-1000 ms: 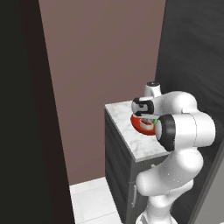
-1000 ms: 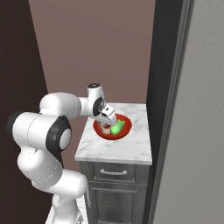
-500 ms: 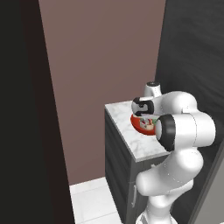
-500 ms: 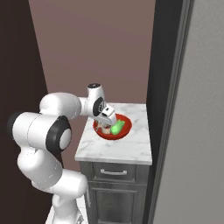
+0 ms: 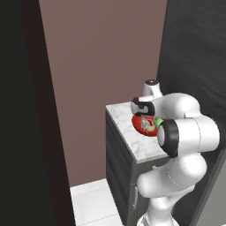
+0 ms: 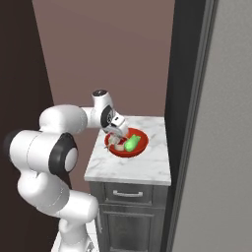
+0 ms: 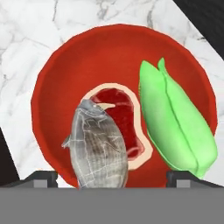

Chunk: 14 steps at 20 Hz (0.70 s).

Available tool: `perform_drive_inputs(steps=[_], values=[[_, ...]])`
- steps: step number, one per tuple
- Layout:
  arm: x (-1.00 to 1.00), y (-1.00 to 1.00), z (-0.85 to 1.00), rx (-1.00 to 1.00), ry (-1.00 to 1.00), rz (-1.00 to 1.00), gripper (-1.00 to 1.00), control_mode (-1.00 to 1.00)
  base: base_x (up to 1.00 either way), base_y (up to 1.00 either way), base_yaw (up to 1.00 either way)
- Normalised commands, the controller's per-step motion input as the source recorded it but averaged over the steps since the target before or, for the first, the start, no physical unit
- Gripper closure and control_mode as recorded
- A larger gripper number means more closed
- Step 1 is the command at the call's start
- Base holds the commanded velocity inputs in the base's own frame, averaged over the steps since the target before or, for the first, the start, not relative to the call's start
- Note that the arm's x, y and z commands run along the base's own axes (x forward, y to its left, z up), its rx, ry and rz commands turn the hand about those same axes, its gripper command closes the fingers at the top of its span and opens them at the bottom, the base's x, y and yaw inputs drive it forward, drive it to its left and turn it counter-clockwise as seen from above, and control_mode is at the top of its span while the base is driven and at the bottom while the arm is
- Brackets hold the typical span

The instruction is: Take the fish, corn, and steak from the freezer and place them in the bowl on the counter.

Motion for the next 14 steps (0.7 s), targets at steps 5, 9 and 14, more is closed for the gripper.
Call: perform_drive_inputs(steps=[5,9,14], values=[[-0.08,0.16,0.27,0.0,-0.09,-0.03,-1.0,-1.0,0.0,0.0,0.0],[-0.17,-0.04,0.01,0.0,0.05,-0.15,-1.0,-1.0,0.0,0.0,0.0],[-0.99,-0.02,0.29,0.1,0.01,-0.17,-1.0,-1.0,0.0,0.0,0.0]])
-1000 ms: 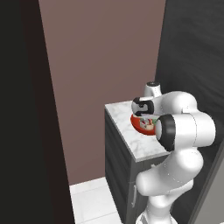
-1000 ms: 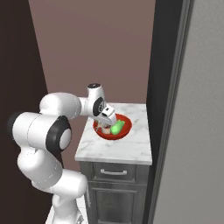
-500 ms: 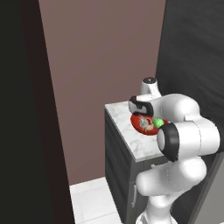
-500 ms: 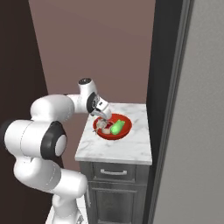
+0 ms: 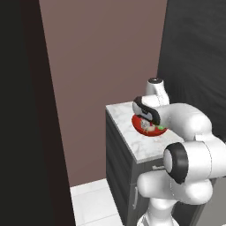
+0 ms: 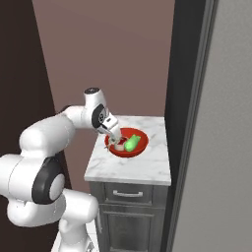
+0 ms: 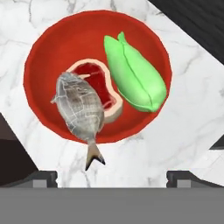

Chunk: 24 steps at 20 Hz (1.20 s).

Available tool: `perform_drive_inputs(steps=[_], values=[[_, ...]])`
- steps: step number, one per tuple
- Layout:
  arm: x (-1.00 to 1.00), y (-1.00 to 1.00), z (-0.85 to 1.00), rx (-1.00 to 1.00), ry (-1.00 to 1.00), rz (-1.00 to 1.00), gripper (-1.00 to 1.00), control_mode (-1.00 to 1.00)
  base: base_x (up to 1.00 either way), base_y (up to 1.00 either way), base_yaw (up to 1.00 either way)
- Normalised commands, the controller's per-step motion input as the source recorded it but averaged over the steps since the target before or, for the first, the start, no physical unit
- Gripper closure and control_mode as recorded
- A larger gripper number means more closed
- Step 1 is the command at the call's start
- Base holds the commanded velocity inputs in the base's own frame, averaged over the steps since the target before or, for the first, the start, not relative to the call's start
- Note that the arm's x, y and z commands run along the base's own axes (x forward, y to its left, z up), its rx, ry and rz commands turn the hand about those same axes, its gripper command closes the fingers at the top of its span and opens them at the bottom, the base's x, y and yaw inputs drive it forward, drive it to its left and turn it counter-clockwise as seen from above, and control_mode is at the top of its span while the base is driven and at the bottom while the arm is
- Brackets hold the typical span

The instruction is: Take the fish, corn, and steak from the freezer and place them in the bowl on the counter.

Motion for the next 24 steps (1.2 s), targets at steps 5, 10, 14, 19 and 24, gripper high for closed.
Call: perform_drive_inputs(steps=[5,10,14,19,24], values=[[-0.96,0.42,0.93,0.05,0.0,-0.01,-1.0,-1.0,0.0,0.0,0.0],[-0.58,0.72,1.0,0.01,0.0,0.05,-1.0,-1.0,0.0,0.0,0.0],[-0.68,0.71,0.84,0.0,0.0,0.05,-1.0,-1.0,0.0,0.0,0.0],[-0.65,0.56,0.49,0.0,0.0,0.02,-1.0,-1.0,0.0,0.0,0.0],[-0.57,0.17,0.2,0.0,-0.02,0.0,-1.0,-1.0,0.0,0.0,0.0]])
